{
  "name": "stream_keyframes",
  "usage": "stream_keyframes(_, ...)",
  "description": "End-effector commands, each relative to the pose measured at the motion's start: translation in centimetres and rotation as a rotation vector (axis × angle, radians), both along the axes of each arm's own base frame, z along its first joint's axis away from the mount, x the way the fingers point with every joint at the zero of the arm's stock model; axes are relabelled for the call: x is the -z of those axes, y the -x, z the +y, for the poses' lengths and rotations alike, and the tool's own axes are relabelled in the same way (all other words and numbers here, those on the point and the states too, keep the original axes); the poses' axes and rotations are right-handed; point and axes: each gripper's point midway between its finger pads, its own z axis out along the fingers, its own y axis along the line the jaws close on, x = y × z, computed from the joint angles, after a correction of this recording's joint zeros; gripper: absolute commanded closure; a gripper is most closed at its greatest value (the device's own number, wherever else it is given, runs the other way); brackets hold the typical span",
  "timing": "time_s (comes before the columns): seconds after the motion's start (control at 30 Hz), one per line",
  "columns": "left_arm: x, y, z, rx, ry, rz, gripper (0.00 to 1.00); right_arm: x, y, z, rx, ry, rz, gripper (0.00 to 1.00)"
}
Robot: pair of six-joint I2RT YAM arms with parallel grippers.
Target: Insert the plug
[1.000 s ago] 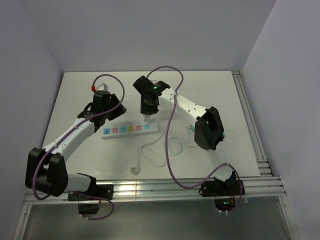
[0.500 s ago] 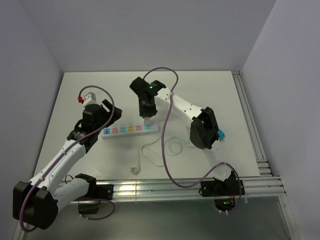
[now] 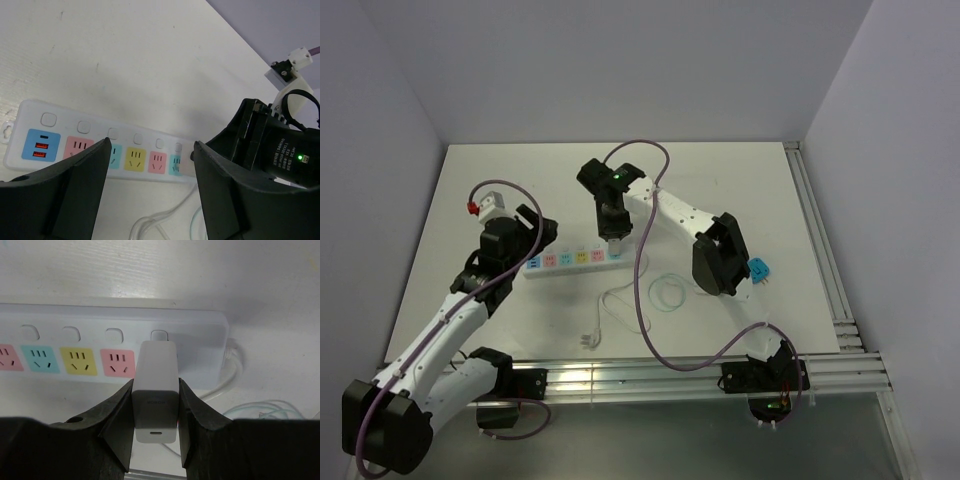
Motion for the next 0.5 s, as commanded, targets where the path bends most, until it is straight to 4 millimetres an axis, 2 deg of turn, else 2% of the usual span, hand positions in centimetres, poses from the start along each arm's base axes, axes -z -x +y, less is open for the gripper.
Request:
stream_keyframes(0.0, -2.3, -0.1, 0.1, -0.008, 0.03, -0.1, 0.27, -1.2, -0.1, 0.5, -0.008, -0.033, -0.016, 1.0)
stream_keyframes(0.1, -2.6, 0.6, 0.1, 0.0, 0.043, -0.128, 0.28, -1.1, -0.3, 0.7, -0.001, -0.039, -0.02, 1.0)
stream_keyframes(0.47, -3.4, 1.0, -0.4, 0.036, 0.066, -0.159, 0.29, -0.5, -1.1, 0.7, -0.007, -0.017, -0.043, 1.0)
